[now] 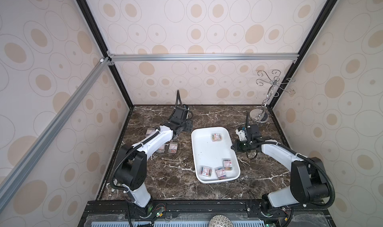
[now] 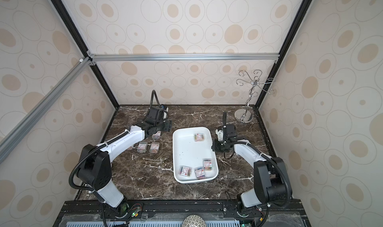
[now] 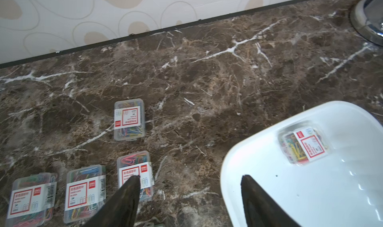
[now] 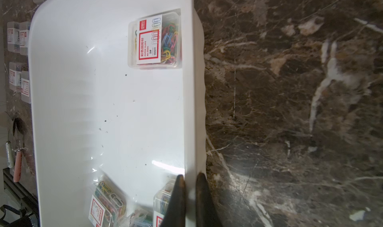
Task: Take the paper clips out of the storage box
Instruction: Adjust the storage box at the center of the board, then adjust the boxed paper clips in the storage box.
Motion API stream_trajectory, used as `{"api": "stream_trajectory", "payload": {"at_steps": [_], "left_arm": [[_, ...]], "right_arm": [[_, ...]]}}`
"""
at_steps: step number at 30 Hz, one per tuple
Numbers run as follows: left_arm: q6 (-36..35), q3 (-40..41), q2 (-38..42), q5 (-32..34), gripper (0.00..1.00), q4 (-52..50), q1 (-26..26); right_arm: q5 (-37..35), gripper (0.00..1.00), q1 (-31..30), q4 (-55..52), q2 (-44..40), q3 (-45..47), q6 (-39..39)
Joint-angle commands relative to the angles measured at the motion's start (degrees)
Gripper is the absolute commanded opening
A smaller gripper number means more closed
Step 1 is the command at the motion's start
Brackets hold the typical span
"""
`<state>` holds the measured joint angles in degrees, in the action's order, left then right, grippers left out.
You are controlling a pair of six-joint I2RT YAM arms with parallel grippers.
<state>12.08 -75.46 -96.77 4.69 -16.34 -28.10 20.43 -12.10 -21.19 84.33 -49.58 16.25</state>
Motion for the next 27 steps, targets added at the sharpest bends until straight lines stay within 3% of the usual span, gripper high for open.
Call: {"api": "stream_trajectory", "payload": {"at_steps": [1, 7, 17, 27], "left_arm": [[-1.88, -0.26, 2.09, 1.34, 0.76, -0.98, -1.87], [-1.05, -0.83, 2.38, -0.06, 0.76, -1.94, -4.59], [-0.79, -1.49, -0.02, -10.13, 0.76, 0.40, -7.43], [0.37, -5.47, -7.84, -14.00, 0.75, 1.22, -10.90]], "right_arm": [[0.67, 0.08, -0.82, -1.47, 1.40, -0.42, 0.06], [0.62, 0.08, -0.91, -1.66, 1.59, -0.25, -0.25], [0.51, 0.08, -0.91, -2.10, 1.18, -0.25, -0.54], [0.45, 0.08, -0.91, -3.08, 0.70, -0.90, -1.06]]}}
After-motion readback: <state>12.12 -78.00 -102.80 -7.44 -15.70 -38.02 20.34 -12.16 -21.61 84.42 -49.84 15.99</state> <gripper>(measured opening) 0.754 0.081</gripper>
